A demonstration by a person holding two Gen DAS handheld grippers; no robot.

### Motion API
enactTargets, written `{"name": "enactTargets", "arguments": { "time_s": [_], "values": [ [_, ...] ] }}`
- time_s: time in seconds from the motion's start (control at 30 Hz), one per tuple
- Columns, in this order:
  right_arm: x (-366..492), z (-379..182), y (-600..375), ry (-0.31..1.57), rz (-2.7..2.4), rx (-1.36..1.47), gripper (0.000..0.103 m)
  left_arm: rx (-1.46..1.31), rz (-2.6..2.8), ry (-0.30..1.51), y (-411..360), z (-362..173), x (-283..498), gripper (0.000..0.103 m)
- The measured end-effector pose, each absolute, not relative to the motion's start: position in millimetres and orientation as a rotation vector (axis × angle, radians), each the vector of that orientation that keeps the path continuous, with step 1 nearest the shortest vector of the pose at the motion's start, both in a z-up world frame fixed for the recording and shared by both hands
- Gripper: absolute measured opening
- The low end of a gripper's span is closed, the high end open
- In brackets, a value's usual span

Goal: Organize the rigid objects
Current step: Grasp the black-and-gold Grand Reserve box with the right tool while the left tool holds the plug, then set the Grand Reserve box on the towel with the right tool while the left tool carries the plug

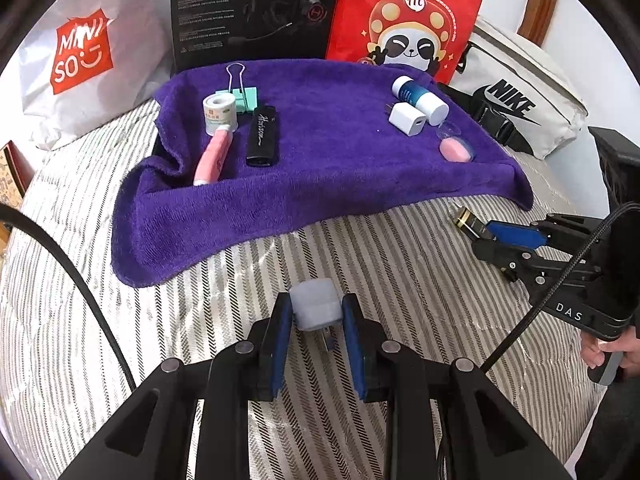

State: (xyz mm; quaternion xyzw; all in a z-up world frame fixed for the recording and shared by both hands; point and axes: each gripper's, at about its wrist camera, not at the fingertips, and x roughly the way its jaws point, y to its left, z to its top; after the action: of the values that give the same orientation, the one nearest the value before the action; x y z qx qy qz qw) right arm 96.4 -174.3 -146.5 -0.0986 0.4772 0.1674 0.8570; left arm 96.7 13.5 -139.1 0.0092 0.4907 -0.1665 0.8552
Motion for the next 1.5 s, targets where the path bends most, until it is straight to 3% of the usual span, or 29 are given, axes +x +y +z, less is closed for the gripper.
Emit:
{"name": "enactTargets", "arguments": {
  "time_s": [1.0,1.5],
  "values": [
    [135.5,-85.5,-179.9,0.942,0.387,-0.144,0.024,-0.006,-0.336,0.953,37.4,-92.9,134.1,0.025],
    [205.0,-98.0,-165.7,0.98,0.375,-0.132,0.024,-0.031,-0.348,0.935,36.3,-88.5,171.8,0.025]
  ]
}}
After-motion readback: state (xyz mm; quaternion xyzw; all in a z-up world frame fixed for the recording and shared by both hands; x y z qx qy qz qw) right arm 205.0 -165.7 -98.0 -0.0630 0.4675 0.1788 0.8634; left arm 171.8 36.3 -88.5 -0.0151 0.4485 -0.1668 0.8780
